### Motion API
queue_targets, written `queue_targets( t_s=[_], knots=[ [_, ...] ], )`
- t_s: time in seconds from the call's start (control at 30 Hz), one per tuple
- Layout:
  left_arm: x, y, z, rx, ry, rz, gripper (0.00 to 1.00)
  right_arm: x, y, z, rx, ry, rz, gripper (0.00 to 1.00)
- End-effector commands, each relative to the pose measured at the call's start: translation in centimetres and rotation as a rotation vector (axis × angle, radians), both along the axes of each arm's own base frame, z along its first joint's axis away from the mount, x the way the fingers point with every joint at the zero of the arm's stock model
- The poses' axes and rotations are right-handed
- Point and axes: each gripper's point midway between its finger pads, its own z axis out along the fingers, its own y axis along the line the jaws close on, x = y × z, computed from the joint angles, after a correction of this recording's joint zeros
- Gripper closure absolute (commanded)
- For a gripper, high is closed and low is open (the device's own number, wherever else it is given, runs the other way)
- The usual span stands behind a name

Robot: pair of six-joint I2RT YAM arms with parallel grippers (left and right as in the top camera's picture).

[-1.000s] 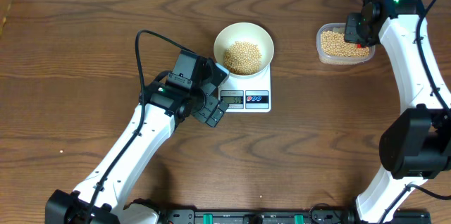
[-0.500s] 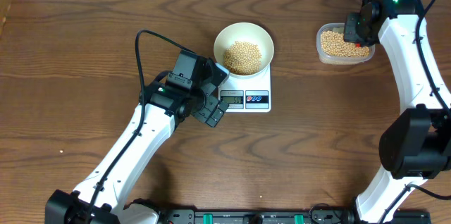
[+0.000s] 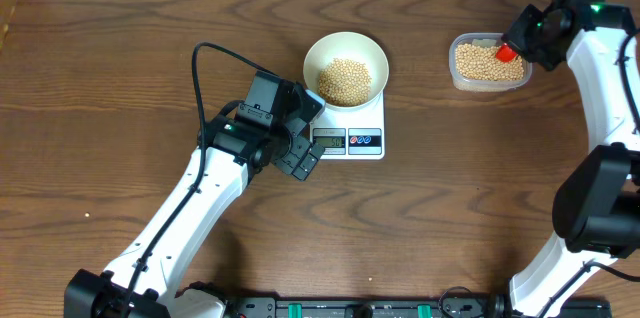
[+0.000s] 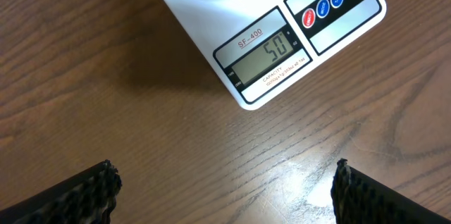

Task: Scoop item into bowl and weigh 50g on scale
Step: 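Lower the scoop into the tub and open the right gripper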

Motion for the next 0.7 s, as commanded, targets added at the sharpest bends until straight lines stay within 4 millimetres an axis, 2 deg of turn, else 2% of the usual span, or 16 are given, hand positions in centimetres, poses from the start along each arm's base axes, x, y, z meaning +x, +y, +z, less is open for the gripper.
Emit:
queue_targets(
  t_s=[0.0, 0.2, 0.4, 0.57, 0.67],
  knots=[
    [-0.3, 0.0, -0.3, -0.004, 0.012, -0.012, 0.02, -0.3, 1.6, 1.1, 0.165, -0.030, 0.030, 0.99],
    [-0.3, 0.0, -0.3, -0.004, 0.012, -0.012, 0.02, -1.9, 1.8, 0.4, 0.187, 0.037, 0.043, 0.96],
    [-0.3, 0.0, -0.3, -0.003, 0.012, -0.012, 0.02, -3.5, 1.5, -0.3, 0.172, 0.105, 0.037, 0.73],
    [-0.3, 0.0, -0.3, -0.004, 0.012, -0.012, 0.02, -4.6, 0.7, -0.7, 0.179, 0.150, 0.011, 0.45],
    [-0.3, 0.0, -0.3, -0.004, 0.012, -0.012, 0.02, -5.0, -0.1, -0.8, 0.182, 0.165, -0.010, 0.38]
  ],
)
